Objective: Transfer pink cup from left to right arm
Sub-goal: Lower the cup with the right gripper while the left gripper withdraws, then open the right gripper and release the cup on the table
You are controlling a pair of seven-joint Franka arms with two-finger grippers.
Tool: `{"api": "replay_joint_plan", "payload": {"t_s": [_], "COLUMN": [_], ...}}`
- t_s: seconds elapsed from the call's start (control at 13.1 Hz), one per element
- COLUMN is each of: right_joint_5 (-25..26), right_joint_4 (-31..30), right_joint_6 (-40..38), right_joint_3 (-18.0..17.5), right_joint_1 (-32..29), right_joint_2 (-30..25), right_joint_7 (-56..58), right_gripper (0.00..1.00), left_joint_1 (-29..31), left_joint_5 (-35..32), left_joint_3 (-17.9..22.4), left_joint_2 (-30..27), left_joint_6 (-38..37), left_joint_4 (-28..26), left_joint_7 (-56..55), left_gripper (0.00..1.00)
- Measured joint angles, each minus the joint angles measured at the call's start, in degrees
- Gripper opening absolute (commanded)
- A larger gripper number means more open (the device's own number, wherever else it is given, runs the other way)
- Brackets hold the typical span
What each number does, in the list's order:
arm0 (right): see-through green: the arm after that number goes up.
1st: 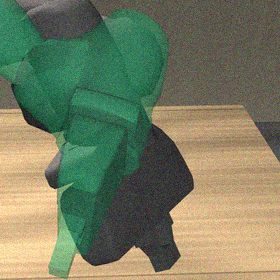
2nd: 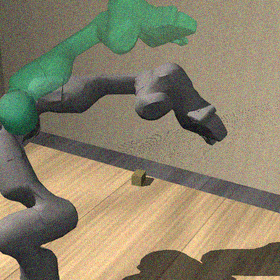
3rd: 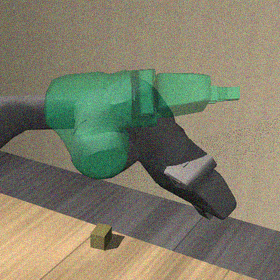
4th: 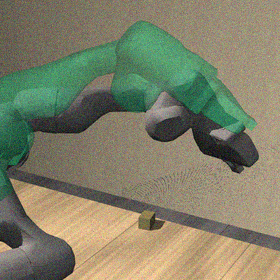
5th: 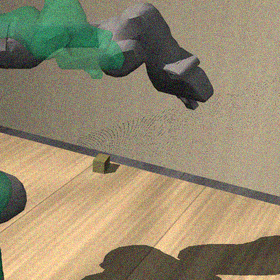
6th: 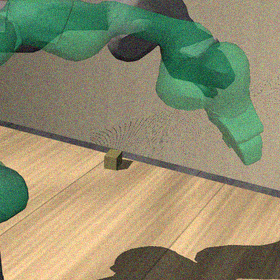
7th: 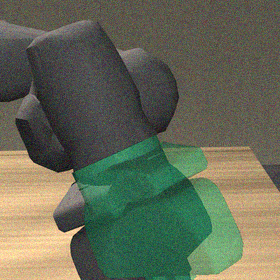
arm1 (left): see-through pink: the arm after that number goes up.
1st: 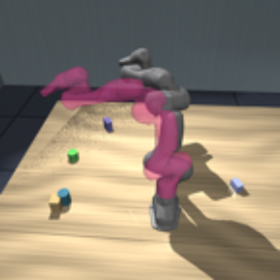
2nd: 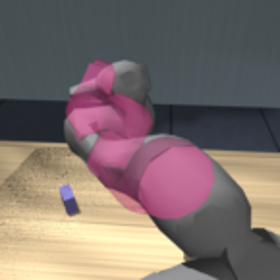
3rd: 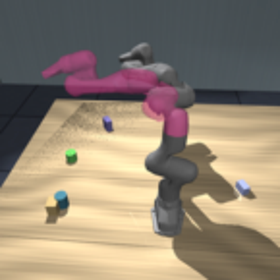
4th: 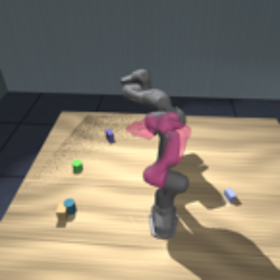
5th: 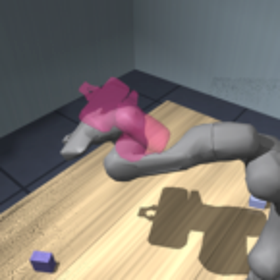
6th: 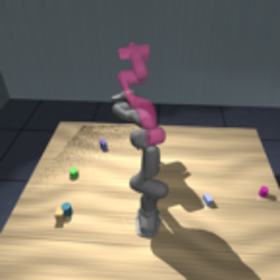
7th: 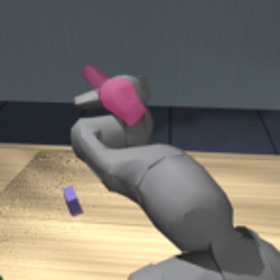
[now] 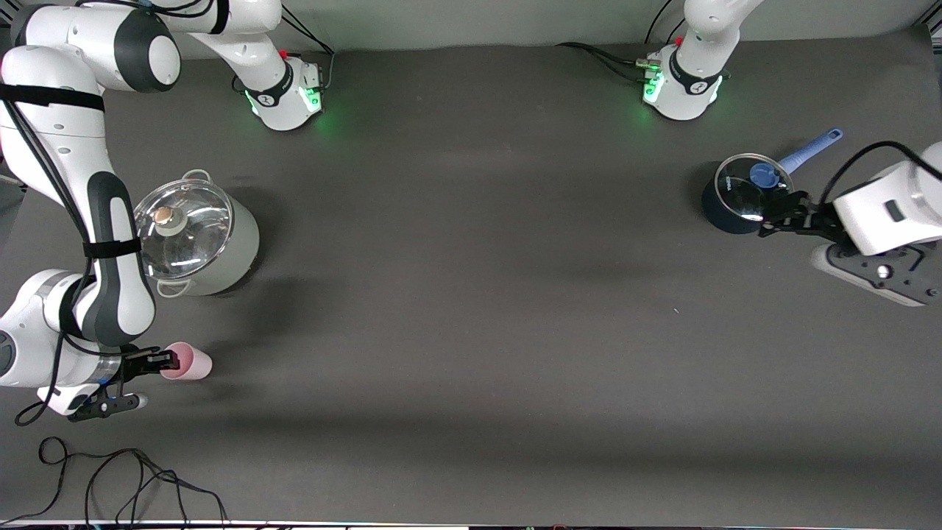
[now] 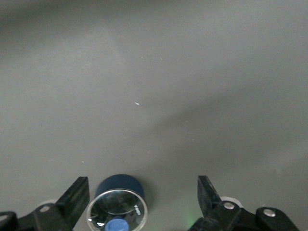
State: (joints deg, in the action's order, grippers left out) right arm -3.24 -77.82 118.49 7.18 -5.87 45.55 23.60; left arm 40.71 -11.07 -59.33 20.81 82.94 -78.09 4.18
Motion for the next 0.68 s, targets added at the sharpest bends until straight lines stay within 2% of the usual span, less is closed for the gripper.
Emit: {"api": "replay_joint_plan", "payload": {"t_s": [0.15, 0.38, 0.68], "right_joint_5": [0.0, 0.7, 1.9], "right_joint_4": [0.2, 1.4, 2.5], "right_joint_6": [-0.6, -6.4, -18.2], "right_joint_3": [0.0, 0.1, 0.5], "right_joint_1": [0.0, 0.0, 0.1], "right_joint_2": [-0.2, -2.4, -12.4], "right_joint_7": [0.0, 0.0, 0.0], "right_gripper": [1.00, 1.00, 1.00], "left_joint_1": [-1.2, -1.4, -1.6], "left_joint_5": [-0.1, -1.8, -3.0], "left_joint_3": [0.0, 0.0, 0.0], "left_joint_2": [0.0, 0.0, 0.0], "left_joint_6": [-0.1, -0.7, -1.2], "left_joint_4": [-0.2, -0.1, -0.2], "left_joint_7": [-1.6, -1.7, -1.7], "left_gripper": [1.00, 1.00, 1.00]}}
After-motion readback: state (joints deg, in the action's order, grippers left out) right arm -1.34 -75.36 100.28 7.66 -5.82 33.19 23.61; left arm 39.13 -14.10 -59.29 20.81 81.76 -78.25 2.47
